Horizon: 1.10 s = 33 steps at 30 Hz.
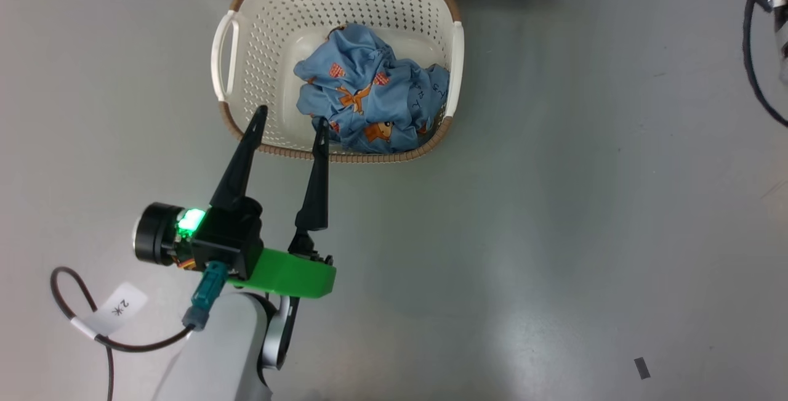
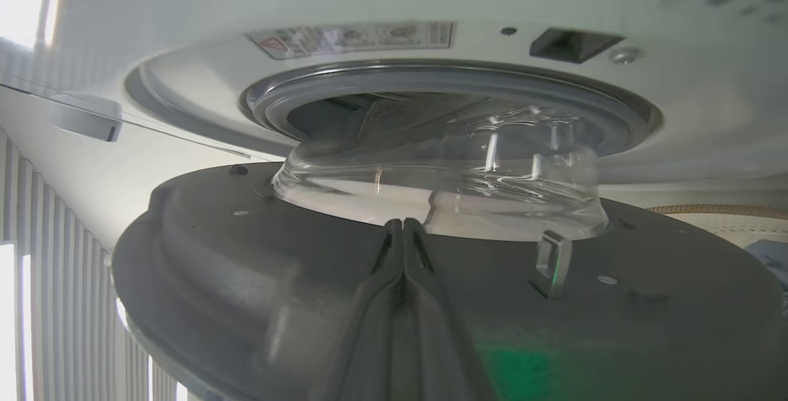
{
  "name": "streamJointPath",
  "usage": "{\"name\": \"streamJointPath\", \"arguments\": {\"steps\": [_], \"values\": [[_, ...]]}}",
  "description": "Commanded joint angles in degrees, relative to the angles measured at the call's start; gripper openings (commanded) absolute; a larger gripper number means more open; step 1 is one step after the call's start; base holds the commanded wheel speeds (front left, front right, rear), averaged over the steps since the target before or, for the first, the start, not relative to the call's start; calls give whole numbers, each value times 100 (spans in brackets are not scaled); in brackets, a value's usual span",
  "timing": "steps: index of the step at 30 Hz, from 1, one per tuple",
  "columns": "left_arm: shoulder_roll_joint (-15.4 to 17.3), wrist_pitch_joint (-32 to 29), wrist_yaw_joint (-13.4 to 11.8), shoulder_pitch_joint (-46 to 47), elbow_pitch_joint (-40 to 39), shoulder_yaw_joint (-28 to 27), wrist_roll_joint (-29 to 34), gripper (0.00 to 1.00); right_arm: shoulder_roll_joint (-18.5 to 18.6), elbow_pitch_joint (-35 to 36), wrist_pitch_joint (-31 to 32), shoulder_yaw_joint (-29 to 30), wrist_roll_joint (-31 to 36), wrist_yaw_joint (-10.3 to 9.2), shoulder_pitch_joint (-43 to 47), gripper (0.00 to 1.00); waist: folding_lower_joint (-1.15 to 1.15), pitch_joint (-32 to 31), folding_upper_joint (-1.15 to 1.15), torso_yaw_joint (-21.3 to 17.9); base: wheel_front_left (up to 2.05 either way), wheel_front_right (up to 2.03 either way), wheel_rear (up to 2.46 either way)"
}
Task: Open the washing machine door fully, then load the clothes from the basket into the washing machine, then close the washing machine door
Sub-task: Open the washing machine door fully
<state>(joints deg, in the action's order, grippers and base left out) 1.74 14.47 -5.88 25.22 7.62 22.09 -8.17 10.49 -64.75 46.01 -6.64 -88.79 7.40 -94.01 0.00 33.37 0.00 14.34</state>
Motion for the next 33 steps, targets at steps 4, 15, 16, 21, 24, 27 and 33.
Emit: {"name": "streamJointPath", "arguments": {"steps": [4,15,16,21,24,27,33], "values": [[114,52,-51,38,-59,-227,80,100,-358,416,342,-57,-103,9,313,0,0,-78,0,-69,0,0,0],[114,52,13,-162,11,-422,151,100,-641,1303,1112,-166,-474,9,1414,0,0,-489,0,-198,0,0,0],[114,52,14,-193,8,-452,155,100,-661,1375,1142,-180,-514,9,1531,0,0,-543,0,-206,0,0,0],[114,52,83,-350,47,-544,188,100,-730,1689,1271,-334,-698,9,2094,0,0,-818,0,-204,0,0,0],[114,52,136,-437,87,-584,221,100,-749,1833,1256,-440,-838,9,2389,0,0,-991,0,-205,0,0,0],[114,52,180,-535,117,-618,243,100,-757,1962,1252,-605,-1089,9,2651,0,0,-1166,0,-211,0,0,0],[114,52,250,-707,156,-704,266,100,-759,2224,1087,-1161,-1733,9,3033,0,0,-1441,0,-247,0,0,0]]}}
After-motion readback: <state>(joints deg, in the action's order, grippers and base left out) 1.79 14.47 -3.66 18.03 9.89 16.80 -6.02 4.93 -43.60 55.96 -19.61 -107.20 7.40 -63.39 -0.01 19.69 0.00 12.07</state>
